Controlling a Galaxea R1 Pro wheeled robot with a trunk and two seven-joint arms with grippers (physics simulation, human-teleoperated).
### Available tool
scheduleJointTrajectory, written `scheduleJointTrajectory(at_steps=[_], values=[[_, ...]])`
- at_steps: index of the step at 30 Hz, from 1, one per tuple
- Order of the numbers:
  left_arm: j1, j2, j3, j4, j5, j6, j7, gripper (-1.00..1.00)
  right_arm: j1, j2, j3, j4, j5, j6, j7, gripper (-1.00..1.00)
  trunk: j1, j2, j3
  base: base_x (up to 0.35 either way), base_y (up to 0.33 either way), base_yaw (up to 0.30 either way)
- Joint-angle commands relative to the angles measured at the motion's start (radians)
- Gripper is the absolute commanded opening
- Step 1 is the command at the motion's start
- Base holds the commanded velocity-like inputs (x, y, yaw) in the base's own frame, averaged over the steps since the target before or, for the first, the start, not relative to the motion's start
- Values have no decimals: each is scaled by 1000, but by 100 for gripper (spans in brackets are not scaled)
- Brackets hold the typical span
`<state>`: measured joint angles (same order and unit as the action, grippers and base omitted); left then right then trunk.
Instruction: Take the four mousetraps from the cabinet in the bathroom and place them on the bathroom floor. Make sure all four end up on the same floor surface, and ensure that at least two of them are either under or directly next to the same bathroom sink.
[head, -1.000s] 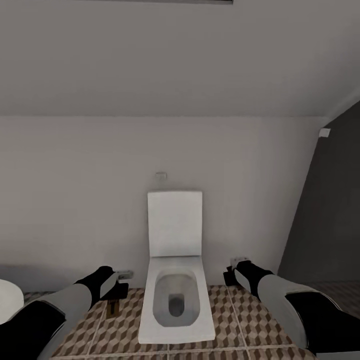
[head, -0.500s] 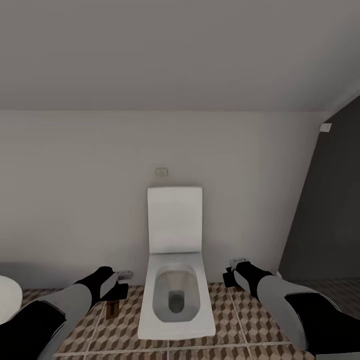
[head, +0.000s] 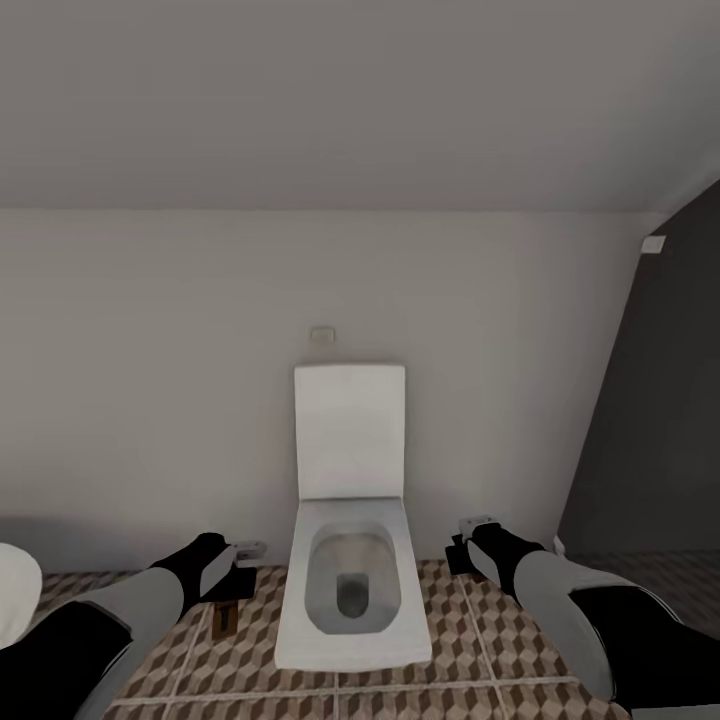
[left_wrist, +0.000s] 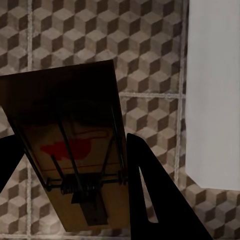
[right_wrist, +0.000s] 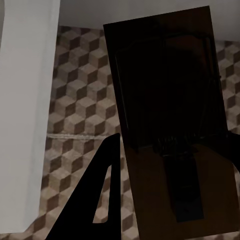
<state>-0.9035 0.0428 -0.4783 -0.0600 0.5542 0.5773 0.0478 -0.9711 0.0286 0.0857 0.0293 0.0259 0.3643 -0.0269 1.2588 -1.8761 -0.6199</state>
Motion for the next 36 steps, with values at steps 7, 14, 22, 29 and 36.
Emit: scheduleJointTrajectory(at_steps=[7, 14, 22, 29, 36], values=[[0, 1, -5, -3, 7, 7, 4, -100, -1, 1, 8, 2, 0, 2, 1, -100, 27, -50, -23, 0, 0, 0], [0, 1, -5, -3, 7, 7, 4, -100, -1, 1, 8, 2, 1, 2, 1, -100, 54, -99, -45, 0, 0, 0], [0, 2, -5, -3, 7, 7, 5, -100, -1, 1, 8, 1, 1, 2, 1, -100, 84, -155, -70, 0, 0, 0], [0, 2, -5, -3, 7, 7, 8, -100, -1, 1, 8, 2, 1, 2, 1, -100, 111, -204, -92, 0, 0, 0], [0, 2, -5, -3, 7, 4, 9, -100, -1, 1, 8, 2, 1, 2, 1, -100, 138, -253, -114, 0, 0, 0]])
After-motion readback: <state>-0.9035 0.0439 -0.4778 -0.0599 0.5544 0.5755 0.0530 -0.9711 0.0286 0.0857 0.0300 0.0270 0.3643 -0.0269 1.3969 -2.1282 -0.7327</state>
